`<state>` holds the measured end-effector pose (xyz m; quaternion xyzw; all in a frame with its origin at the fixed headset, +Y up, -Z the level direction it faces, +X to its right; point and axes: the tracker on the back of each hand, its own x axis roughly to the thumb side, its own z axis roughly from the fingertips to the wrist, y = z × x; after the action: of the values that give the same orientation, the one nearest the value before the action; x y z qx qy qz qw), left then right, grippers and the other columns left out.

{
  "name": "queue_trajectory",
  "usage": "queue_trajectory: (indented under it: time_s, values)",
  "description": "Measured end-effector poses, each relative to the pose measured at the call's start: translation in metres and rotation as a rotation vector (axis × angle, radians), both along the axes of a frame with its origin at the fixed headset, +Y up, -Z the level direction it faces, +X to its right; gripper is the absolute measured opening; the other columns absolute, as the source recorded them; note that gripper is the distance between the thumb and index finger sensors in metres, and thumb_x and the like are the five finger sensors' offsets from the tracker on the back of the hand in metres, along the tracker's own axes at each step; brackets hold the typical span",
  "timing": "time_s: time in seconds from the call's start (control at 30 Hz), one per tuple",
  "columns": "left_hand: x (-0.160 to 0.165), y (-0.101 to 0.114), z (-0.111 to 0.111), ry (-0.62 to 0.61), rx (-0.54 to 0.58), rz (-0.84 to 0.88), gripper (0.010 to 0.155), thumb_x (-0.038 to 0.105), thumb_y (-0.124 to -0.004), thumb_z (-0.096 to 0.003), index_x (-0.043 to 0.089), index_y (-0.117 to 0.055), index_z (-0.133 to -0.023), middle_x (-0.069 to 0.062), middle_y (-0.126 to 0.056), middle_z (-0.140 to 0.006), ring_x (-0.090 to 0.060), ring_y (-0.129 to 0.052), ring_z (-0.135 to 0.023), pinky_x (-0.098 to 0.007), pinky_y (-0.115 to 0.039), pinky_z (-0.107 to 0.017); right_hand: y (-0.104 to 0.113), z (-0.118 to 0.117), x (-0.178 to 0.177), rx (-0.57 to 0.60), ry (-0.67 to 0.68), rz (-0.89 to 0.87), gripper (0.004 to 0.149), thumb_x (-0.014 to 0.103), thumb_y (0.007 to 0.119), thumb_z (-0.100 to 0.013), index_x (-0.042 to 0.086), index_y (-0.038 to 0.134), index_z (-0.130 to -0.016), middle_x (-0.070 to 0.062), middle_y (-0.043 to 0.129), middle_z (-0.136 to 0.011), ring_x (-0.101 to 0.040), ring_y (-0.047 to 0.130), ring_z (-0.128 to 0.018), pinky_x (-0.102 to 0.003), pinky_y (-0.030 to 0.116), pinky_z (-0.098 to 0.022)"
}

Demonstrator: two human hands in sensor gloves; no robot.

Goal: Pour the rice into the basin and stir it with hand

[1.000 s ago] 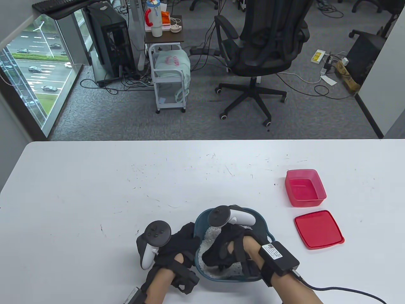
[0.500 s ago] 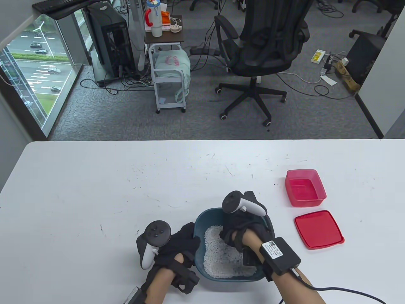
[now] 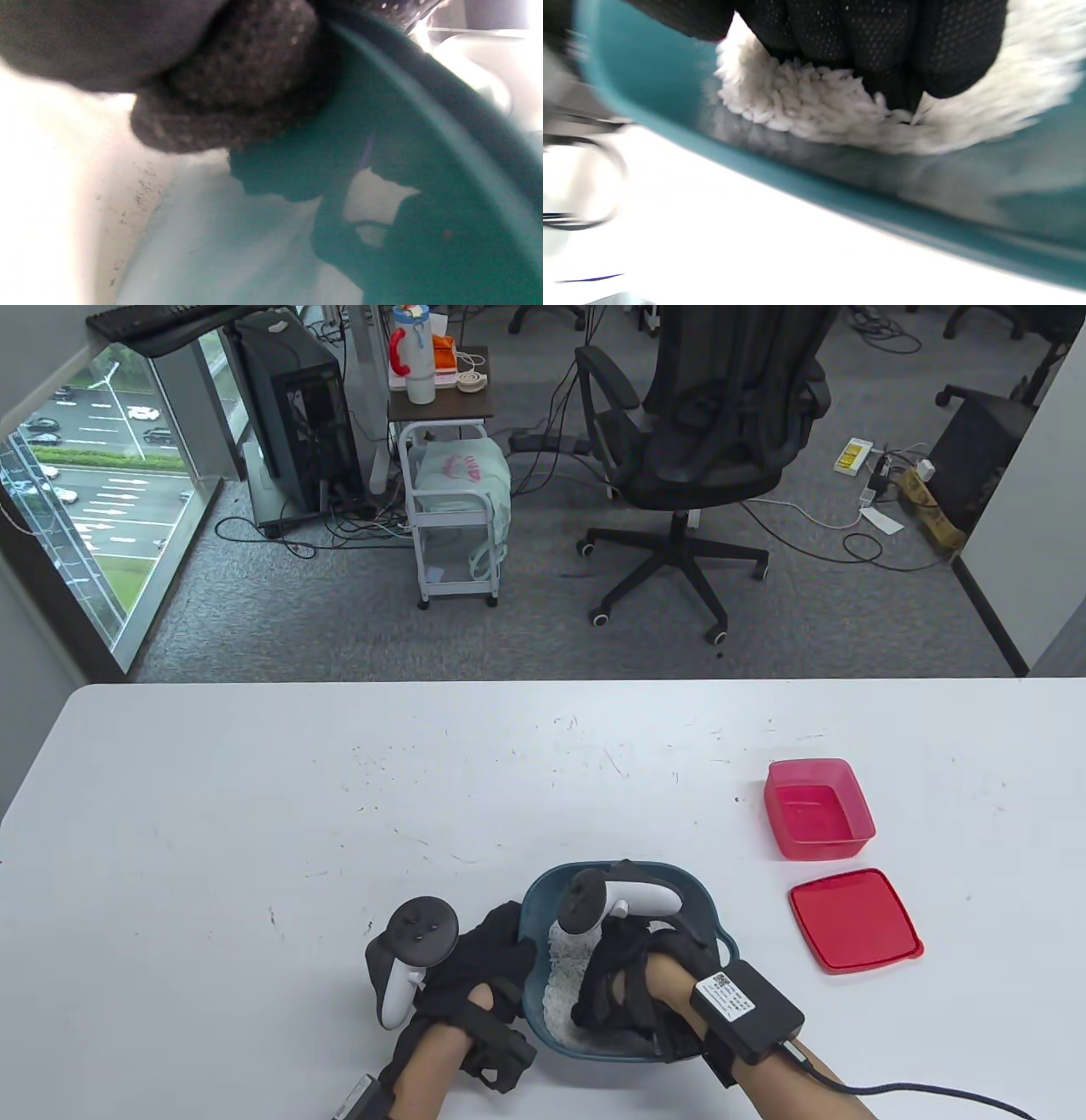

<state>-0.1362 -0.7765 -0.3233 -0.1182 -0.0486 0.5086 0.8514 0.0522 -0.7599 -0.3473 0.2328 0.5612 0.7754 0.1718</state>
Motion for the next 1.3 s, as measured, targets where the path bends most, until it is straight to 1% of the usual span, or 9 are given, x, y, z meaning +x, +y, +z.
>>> queue_trajectory:
  time_s: [0.1,0.33,0.4,0.53,0.73,0.9,1.03,1.17,1.3]
  values:
    - [0.0,0.0,0.0,-0.003,0.003,-0.001,0.066,0.027,-0.085,-0.0467,-0.002,-0.066,-0.102,-0.031,-0.083,-0.091,-0.015,-0.11,-0.01,-0.026,-0.099,0.0,-0.004,-0.006,-0.004,-0.127,-0.088,-0.129,0.066,0.038,0.075,-0.036,-0.005,0.072,-0.087,-0.031,0.083,-0.083,-0.053,0.088,-0.069,-0.065,0.073,-0.045]
    - [0.001,0.0,-0.001,-0.016,0.005,-0.003,0.066,0.027,-0.085,-0.0468,-0.003,-0.065,-0.102,-0.032,-0.082,-0.091,-0.016,-0.11,-0.011,-0.027,-0.099,0.0,0.004,-0.036,0.01,0.015,-0.309,-0.168,0.07,0.039,0.071,-0.039,0.005,0.05,-0.097,-0.024,0.053,-0.099,-0.048,0.06,-0.088,-0.067,0.057,-0.056]
    - [0.002,0.0,0.0,-0.017,0.009,-0.007,0.066,0.027,-0.085,-0.0468,-0.003,-0.065,-0.102,-0.032,-0.082,-0.091,-0.015,-0.11,-0.011,-0.027,-0.099,0.0,0.008,-0.043,0.015,0.131,-0.365,-0.088,0.069,0.038,0.071,-0.039,0.005,0.05,-0.097,-0.024,0.055,-0.098,-0.047,0.062,-0.087,-0.066,0.057,-0.056]
    - [0.001,0.0,0.0,-0.018,0.006,-0.004,0.066,0.027,-0.085,-0.0468,-0.003,-0.065,-0.102,-0.032,-0.082,-0.091,-0.015,-0.11,-0.011,-0.027,-0.099,0.0,0.015,-0.045,0.022,0.292,-0.343,0.139,0.066,0.038,0.071,-0.039,0.004,0.06,-0.094,-0.025,0.066,-0.094,-0.049,0.073,-0.081,-0.066,0.063,-0.053]
    - [0.002,0.0,0.0,-0.009,0.002,-0.001,0.066,0.027,-0.085,-0.0469,-0.003,-0.065,-0.102,-0.032,-0.082,-0.091,-0.015,-0.11,-0.011,-0.026,-0.099,0.0,0.018,-0.027,0.025,0.434,-0.167,0.515,0.065,0.039,0.073,-0.038,-0.004,0.073,-0.087,-0.03,0.085,-0.081,-0.049,0.093,-0.064,-0.061,0.078,-0.041]
    - [0.002,0.0,0.0,-0.004,-0.001,0.002,0.066,0.027,-0.085,-0.0468,-0.003,-0.065,-0.102,-0.032,-0.083,-0.091,-0.015,-0.11,-0.011,-0.026,-0.099,0.0,0.008,-0.008,0.023,0.341,-0.069,0.578,0.065,0.039,0.075,-0.036,-0.01,0.084,-0.076,-0.033,0.1,-0.063,-0.048,0.106,-0.043,-0.058,0.086,-0.028]
    - [0.001,0.0,0.001,0.001,-0.004,0.005,0.066,0.027,-0.085,-0.047,-0.003,-0.065,-0.102,-0.032,-0.083,-0.091,-0.015,-0.11,-0.011,-0.026,-0.099,0.0,0.002,-0.001,0.016,0.205,-0.021,0.428,0.065,0.04,0.076,-0.034,-0.013,0.087,-0.07,-0.033,0.104,-0.054,-0.047,0.109,-0.035,-0.058,0.087,-0.023]
    - [0.002,0.0,0.001,0.003,-0.002,0.001,0.066,0.027,-0.085,-0.0468,-0.003,-0.065,-0.102,-0.032,-0.083,-0.091,-0.015,-0.11,-0.011,-0.026,-0.099,0.0,0.002,-0.001,0.007,0.084,-0.015,0.126,0.064,0.039,0.077,-0.034,-0.009,0.087,-0.074,-0.032,0.102,-0.06,-0.05,0.105,-0.042,-0.061,0.083,-0.029]
    - [0.002,0.0,0.001,-0.003,0.0,0.005,0.066,0.027,-0.085,-0.047,-0.003,-0.065,-0.102,-0.032,-0.082,-0.091,-0.015,-0.11,-0.011,-0.026,-0.099,-0.001,-0.003,-0.008,0.002,-0.093,-0.106,-0.115,0.065,0.038,0.076,-0.035,-0.005,0.08,-0.083,-0.03,0.091,-0.078,-0.052,0.093,-0.064,-0.065,0.077,-0.042]
